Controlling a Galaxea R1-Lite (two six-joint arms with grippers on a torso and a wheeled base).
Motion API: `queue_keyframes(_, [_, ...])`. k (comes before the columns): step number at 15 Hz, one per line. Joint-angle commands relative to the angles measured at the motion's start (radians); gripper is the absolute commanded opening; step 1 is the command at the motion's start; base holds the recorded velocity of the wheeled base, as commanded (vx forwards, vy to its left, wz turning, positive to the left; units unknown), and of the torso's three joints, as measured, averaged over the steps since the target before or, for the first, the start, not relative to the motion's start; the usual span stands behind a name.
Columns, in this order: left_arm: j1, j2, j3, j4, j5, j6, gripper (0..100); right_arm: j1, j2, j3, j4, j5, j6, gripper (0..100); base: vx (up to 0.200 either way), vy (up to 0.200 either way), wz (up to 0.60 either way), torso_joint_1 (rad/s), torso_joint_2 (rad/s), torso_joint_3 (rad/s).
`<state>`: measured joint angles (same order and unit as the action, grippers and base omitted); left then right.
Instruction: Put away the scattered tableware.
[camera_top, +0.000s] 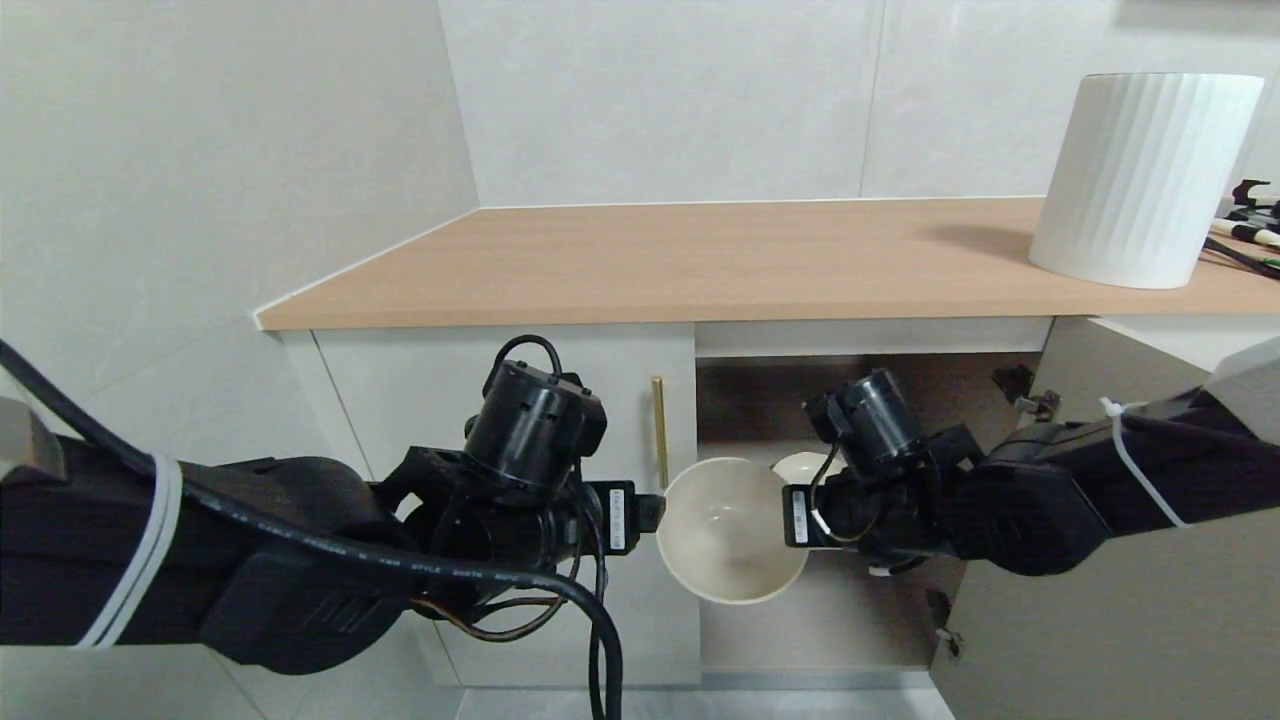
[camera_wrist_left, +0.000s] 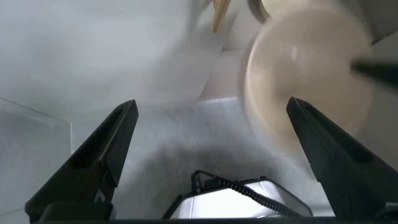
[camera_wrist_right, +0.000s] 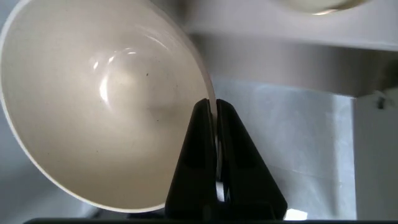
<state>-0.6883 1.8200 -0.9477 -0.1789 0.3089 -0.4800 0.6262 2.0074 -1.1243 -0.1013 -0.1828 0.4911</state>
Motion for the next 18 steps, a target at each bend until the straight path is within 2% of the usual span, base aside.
queue_keyframes(1, [0.003, -0.011, 0.000, -0.001, -0.001, 0.000, 100, -0.106, 0.126, -0.085, -0.009, 0.000, 0.043, 0, 0.000, 0.000, 0.00, 0.000, 0.00, 0.000])
queue_keyframes(6, [0.006, -0.013, 0.000, -0.001, -0.001, 0.000, 100, -0.230, 0.271, -0.236, -0.008, -0.014, 0.167, 0, 0.000, 0.000, 0.00, 0.000, 0.00, 0.000])
queue_keyframes(11, [0.006, -0.013, 0.000, -0.001, -0.001, 0.000, 100, -0.310, 0.395, -0.355, -0.008, -0.073, 0.201, 0, 0.000, 0.000, 0.00, 0.000, 0.00, 0.000])
queue_keyframes(18, [0.006, -0.010, 0.000, -0.001, -0.001, -0.002, 100, -0.341, 0.471, -0.434, -0.006, -0.093, 0.199, 0, 0.000, 0.000, 0.00, 0.000, 0.00, 0.000])
